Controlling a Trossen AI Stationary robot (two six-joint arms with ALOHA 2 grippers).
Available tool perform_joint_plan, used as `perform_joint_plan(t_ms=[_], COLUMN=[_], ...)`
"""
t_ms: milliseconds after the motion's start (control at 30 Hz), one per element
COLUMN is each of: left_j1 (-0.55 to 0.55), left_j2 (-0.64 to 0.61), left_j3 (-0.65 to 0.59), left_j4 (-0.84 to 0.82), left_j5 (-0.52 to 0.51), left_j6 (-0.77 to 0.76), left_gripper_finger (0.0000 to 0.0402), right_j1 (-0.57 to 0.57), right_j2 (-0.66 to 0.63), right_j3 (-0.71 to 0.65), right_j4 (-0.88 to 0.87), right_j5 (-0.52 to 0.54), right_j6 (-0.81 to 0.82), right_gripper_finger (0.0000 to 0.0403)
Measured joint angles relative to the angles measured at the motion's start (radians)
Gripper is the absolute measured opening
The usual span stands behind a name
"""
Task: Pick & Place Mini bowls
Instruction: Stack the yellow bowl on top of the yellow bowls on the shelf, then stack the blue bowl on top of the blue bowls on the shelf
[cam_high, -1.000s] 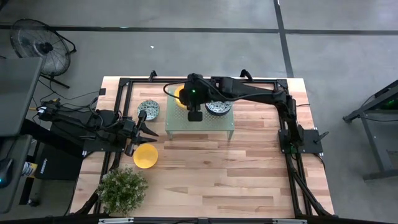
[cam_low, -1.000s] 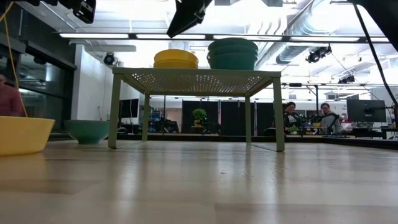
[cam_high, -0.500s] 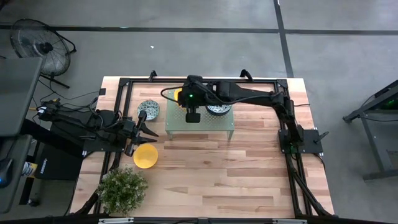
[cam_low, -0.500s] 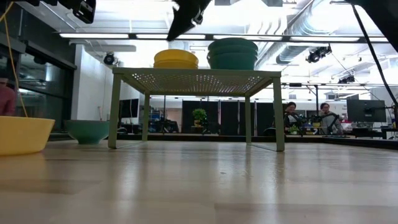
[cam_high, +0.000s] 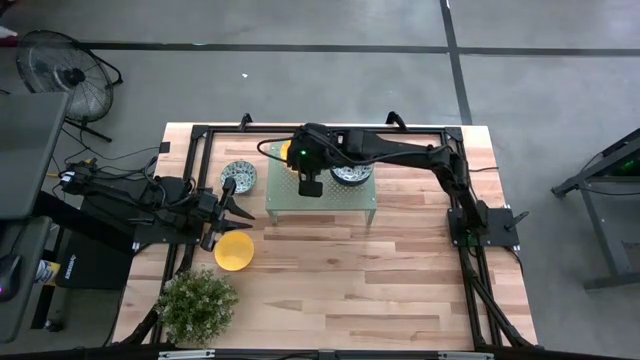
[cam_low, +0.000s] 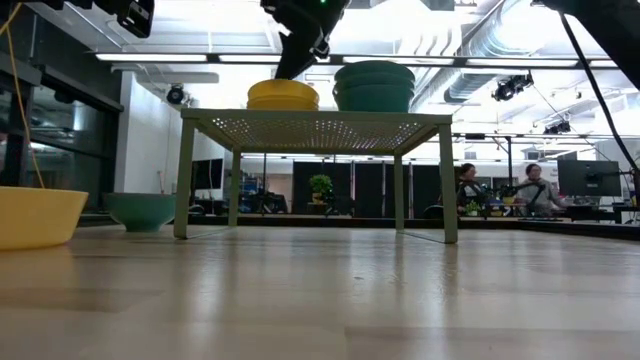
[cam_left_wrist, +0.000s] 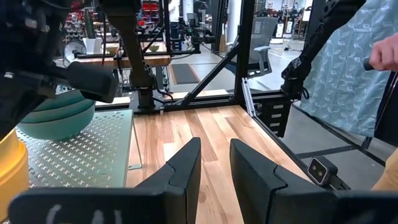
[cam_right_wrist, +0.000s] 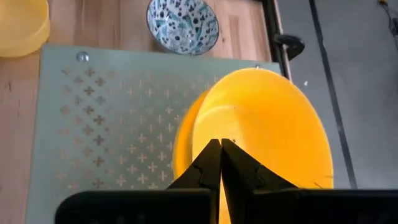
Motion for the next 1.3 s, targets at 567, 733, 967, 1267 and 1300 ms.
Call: perform_joint_plan(t_ms=[567,733,967,1267,1300], left_j1=[0.000,0.000,0.000,0.000,0.000], left_j2=[0.000,0.000,0.000,0.000,0.000], left_j3=[0.000,0.000,0.000,0.000,0.000], left_j4=[0.000,-0.006,-0.022,-0.027,-0.028], left_j5=[0.008,0.009,0.007,0.007,0.006], left_j6=[0.000,0.000,0.000,0.016,0.019], left_gripper_finger=[0.0083,0.0083,0.0083,0.0083,0.0083], right_j1=[0.011,0.018,0.036,0.036,0.036], right_j2=[0.003,-0.034,-0.192,-0.472,-0.514], right_j3=[0.000,0.020,0.026,-0.166,-0.228], right_j4=[-0.005,-0.006,-0.053,-0.161,-0.142], right_j5=[-0.011,0.050,0.018,-0.033,-0.036], right_j6=[0.014,0.020,0.065,0.167,0.186], right_gripper_finger=[0.0000,0.0000,0.0000,0.0000,0.0000])
